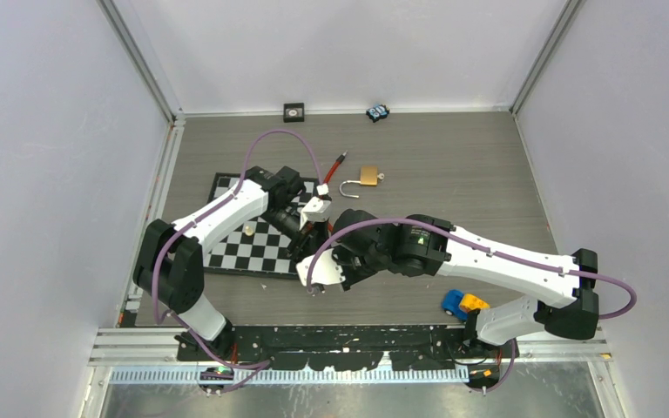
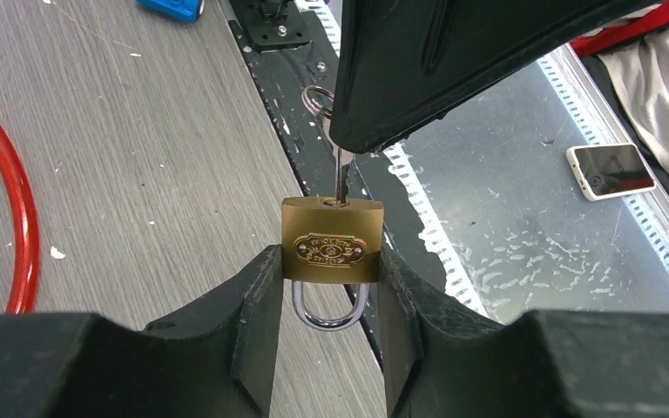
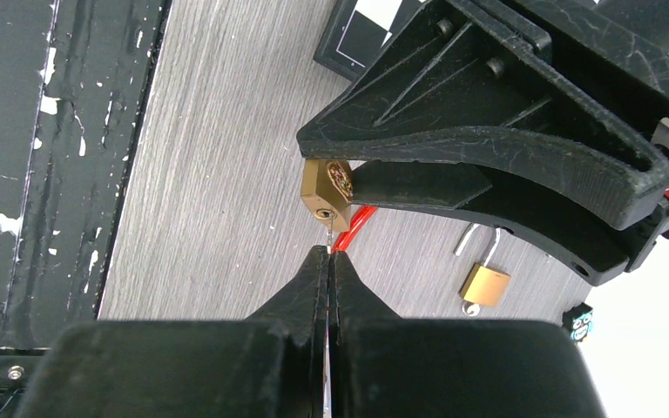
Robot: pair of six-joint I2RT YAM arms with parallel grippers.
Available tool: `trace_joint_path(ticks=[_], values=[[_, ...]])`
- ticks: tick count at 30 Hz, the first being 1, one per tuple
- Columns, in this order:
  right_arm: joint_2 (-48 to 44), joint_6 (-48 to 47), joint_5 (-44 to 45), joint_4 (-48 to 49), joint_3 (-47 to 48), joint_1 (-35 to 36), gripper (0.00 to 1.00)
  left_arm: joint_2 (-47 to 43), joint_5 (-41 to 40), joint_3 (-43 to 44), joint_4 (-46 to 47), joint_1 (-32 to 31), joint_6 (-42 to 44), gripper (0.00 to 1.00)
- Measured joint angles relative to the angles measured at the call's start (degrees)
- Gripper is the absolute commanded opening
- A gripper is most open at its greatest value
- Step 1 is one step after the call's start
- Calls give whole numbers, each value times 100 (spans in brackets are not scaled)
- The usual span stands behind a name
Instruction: Unlock with the key
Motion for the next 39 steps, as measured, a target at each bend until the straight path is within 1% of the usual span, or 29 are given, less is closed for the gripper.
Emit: trace_joint_path(ticks=[33, 39], values=[[0, -42, 63, 37, -118, 4, 1, 0, 2, 0, -26, 0, 155, 0], [0, -39, 234, 63, -120, 76, 1, 0, 4, 0, -33, 0, 157, 0]])
